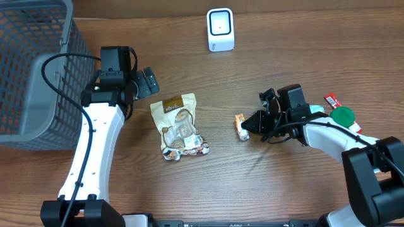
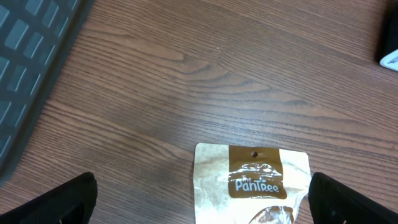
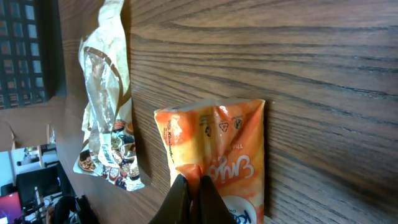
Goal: Scan the item barcode
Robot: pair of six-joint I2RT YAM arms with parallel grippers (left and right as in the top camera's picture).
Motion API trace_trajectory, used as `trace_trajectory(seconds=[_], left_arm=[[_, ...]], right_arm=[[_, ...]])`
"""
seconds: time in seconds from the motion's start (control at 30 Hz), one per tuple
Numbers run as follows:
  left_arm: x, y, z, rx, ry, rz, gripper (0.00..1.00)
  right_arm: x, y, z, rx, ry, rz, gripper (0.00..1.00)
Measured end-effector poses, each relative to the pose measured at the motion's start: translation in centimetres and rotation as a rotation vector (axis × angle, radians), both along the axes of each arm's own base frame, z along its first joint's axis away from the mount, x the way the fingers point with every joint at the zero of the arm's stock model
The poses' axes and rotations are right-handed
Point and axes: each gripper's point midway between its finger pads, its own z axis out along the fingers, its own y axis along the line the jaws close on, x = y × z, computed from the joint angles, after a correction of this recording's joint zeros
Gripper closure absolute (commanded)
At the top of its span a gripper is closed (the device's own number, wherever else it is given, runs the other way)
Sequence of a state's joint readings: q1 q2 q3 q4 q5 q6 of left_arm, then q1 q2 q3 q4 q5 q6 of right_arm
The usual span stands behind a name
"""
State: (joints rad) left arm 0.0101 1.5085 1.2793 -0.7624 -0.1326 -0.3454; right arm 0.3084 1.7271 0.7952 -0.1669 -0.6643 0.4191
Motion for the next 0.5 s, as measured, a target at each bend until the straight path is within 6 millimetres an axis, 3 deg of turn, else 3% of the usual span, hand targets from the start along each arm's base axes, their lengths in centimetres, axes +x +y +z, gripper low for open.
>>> trace_trajectory(seconds=[0.17, 0.33, 0.5], left_arm=[[-0.01, 0.0, -0.01, 0.0, 0.0, 0.0, 0.0], [0.0, 0.0, 0.0, 0.0, 0.0, 0.0, 0.0], [-0.01, 0.0, -0.02, 0.0, 0.001, 0.0, 0.0]], right_arm=[[0.03, -0.07, -0.07, -0.005, -0.001, -0.002, 0.83], [0.11, -0.23, -0.2, -0.015, -0.001, -0.01, 0.63], [0.18, -0.35, -0.31, -0.024, -0.003, -0.015, 0.57]])
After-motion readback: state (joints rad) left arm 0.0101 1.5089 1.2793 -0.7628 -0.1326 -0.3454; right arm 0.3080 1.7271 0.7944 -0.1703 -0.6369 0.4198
